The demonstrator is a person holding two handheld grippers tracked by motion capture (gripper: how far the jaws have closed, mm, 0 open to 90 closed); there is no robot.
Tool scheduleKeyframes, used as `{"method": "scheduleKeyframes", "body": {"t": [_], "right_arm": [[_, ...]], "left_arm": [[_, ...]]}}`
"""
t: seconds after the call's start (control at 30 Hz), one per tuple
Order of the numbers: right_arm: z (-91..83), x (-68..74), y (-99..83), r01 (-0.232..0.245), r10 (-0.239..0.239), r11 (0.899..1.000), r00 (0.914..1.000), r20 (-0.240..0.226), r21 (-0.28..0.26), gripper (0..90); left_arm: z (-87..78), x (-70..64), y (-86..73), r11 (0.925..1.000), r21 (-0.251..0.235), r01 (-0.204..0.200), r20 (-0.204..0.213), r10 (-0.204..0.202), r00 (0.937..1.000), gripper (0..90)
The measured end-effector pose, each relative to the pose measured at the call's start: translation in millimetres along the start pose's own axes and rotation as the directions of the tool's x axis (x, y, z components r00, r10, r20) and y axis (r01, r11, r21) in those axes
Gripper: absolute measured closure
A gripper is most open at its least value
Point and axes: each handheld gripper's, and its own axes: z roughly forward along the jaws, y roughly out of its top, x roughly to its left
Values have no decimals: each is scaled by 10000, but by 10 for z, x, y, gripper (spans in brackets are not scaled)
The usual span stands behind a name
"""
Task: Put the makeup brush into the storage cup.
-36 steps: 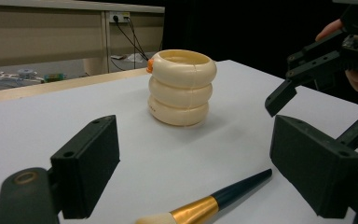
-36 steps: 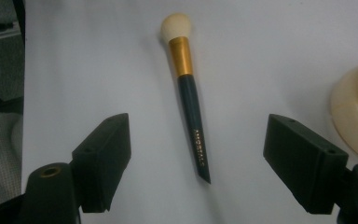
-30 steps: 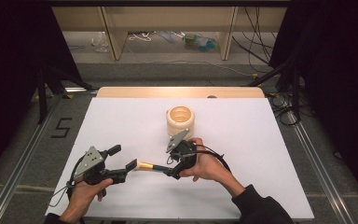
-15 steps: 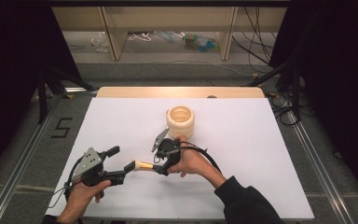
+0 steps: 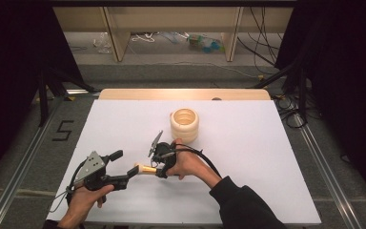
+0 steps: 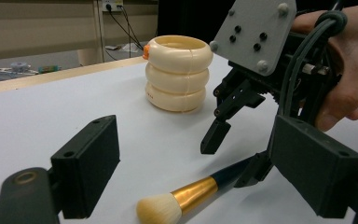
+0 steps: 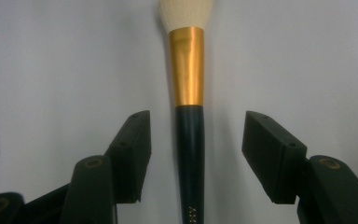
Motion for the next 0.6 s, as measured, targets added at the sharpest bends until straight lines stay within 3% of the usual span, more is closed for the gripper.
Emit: {"method": "scheduleKeyframes", "body": {"t": [0.6], "right_arm": [[116,0,38,-26,31,9987,10000,-94,506,548]], "left_arm": [[11,-10,-3,10000,58,12,32,-12,10000,158]]}}
